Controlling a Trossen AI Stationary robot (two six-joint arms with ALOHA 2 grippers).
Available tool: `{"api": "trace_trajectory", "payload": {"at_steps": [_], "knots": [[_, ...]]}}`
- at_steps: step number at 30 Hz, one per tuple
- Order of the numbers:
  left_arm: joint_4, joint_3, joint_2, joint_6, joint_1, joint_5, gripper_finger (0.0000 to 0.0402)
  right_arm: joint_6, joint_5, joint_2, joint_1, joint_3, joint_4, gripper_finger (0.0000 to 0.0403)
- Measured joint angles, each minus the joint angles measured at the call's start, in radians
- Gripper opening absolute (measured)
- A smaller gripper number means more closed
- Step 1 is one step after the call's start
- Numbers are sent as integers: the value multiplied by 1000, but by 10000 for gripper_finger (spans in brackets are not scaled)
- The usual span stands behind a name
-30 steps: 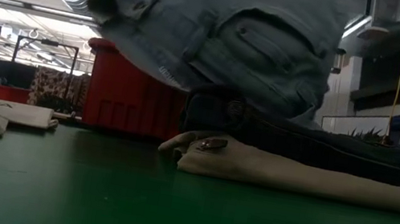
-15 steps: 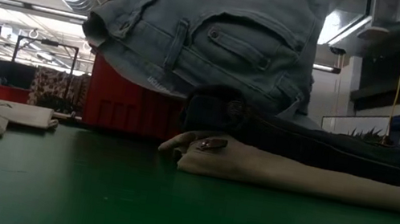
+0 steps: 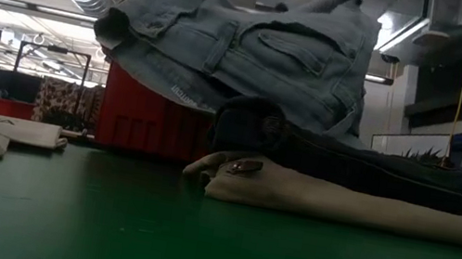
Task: Fold Laundry from Bin
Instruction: Fold the light blue jeans
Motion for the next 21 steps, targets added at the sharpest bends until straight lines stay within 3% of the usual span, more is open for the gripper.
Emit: {"api": "trace_trajectory", "payload": {"at_steps": [5,13,17,21], "knots": [[0,0,0,0,0,0,0,-115,155,-6,0,1,-52,217],[2,0,0,0,0,1,4,-222,286,-11,0,1,-165,216],[1,0,0,0,0,2,6,-265,235,-12,-1,1,-285,216],[0,0,0,0,0,5,6,-227,9,-19,-2,-4,-277,216]]}}
